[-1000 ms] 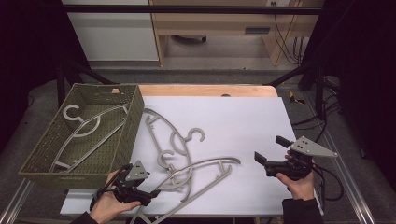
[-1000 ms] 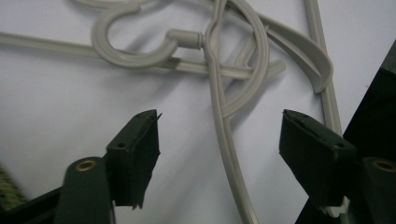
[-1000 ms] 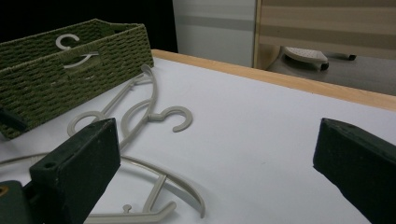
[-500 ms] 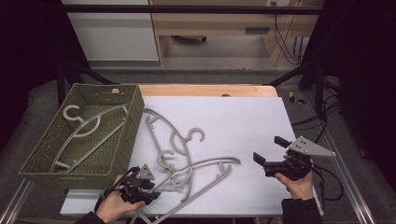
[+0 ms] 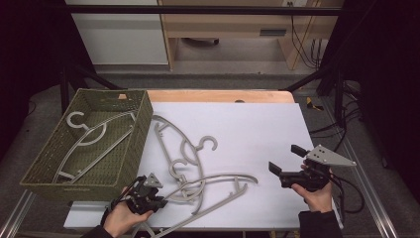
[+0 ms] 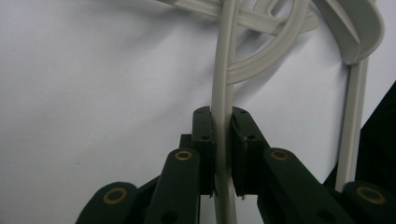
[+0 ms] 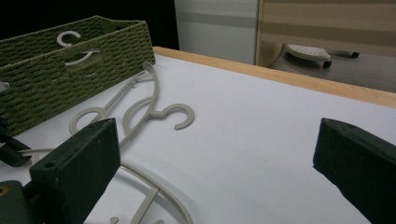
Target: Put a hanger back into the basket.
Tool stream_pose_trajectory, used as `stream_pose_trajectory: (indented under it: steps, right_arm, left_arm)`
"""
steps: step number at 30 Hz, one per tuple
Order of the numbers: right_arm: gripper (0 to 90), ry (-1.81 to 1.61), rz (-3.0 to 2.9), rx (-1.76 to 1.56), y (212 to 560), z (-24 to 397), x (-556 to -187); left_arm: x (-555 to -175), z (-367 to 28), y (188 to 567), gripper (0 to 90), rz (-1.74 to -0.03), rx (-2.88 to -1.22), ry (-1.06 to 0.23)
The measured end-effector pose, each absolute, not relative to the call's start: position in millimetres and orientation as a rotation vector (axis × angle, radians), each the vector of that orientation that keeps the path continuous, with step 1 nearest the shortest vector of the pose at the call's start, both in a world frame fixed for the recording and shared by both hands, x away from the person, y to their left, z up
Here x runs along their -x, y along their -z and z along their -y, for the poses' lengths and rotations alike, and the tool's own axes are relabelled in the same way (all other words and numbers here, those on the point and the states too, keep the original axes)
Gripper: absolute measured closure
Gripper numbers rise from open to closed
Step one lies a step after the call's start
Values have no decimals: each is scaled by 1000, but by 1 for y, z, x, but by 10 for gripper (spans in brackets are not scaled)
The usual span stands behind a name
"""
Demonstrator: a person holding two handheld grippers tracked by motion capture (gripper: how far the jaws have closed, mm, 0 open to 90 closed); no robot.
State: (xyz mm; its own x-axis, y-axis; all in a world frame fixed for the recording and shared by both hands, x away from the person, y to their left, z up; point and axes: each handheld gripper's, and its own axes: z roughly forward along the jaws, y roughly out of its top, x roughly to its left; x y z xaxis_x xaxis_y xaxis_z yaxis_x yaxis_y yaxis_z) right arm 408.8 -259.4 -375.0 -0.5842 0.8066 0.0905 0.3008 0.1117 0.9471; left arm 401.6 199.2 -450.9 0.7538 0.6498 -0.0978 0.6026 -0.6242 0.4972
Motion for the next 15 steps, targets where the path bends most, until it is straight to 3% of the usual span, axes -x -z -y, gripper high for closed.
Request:
stream_pose_trajectory:
  steps: [15]
  right_arm:
    - [10,-1485,-1942,-1076,374,261,-408]
  left_arm:
    - [-387,-206,422,816,-849,-2259,-193]
